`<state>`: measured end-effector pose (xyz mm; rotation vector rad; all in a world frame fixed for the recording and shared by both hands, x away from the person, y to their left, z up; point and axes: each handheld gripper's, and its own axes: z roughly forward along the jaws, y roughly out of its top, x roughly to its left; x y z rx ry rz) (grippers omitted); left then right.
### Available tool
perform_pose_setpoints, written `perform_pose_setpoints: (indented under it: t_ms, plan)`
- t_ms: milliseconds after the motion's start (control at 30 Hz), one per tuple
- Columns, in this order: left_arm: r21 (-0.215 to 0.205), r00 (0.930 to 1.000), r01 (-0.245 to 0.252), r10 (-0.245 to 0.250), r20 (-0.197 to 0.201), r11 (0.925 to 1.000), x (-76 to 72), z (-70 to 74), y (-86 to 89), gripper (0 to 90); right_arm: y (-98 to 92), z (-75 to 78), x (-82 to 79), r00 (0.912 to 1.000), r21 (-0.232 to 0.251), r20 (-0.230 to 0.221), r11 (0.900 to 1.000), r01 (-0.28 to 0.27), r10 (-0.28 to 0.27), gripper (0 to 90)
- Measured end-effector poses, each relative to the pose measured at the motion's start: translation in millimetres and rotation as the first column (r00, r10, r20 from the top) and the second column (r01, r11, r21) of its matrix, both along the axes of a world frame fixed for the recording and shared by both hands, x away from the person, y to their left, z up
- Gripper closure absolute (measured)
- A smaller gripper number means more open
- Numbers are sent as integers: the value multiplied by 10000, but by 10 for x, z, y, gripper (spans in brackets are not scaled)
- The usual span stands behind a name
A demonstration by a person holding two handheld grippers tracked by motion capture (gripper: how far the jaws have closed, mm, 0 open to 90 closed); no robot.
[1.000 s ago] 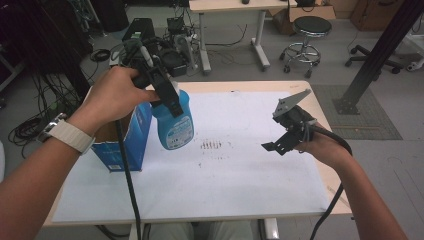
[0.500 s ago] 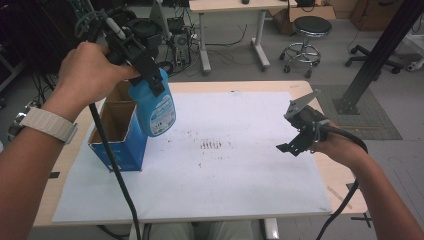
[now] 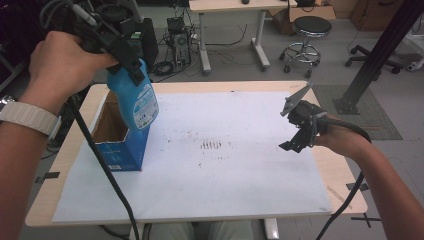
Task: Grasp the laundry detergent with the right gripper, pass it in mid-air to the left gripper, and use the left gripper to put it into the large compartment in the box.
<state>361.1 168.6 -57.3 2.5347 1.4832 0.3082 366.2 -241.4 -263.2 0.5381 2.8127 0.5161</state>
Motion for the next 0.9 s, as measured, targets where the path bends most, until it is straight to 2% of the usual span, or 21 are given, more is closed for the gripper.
perform_pose_setpoints:
  t_ms: [167,333,600,700,833,900]
  plan:
    - [-42,9977,-676,677,42,9977,0,58,136,382,7,15,13,9999,-131,-33,9998,-119,119,30]
    - [-53,9909,-1341,1341,101,9910,16,93,291,382,-15,12,28,9999,-44,-89,9999,-139,138,30]
    - [-172,9719,-2348,2351,159,9719,73,75,470,382,-54,18,37,9998,-26,-115,9999,-154,153,30]
    - [-302,9598,-2783,2791,292,9600,90,75,534,382,-74,27,32,9999,40,-105,9999,-107,107,30]
    - [-205,9485,-3131,3137,432,9495,127,44,576,382,-78,33,22,9999,65,-76,10000,-71,72,30]
    - [-147,9459,-3212,3216,423,9469,147,18,588,382,-74,32,20,10000,80,-87,10000,-48,49,30]
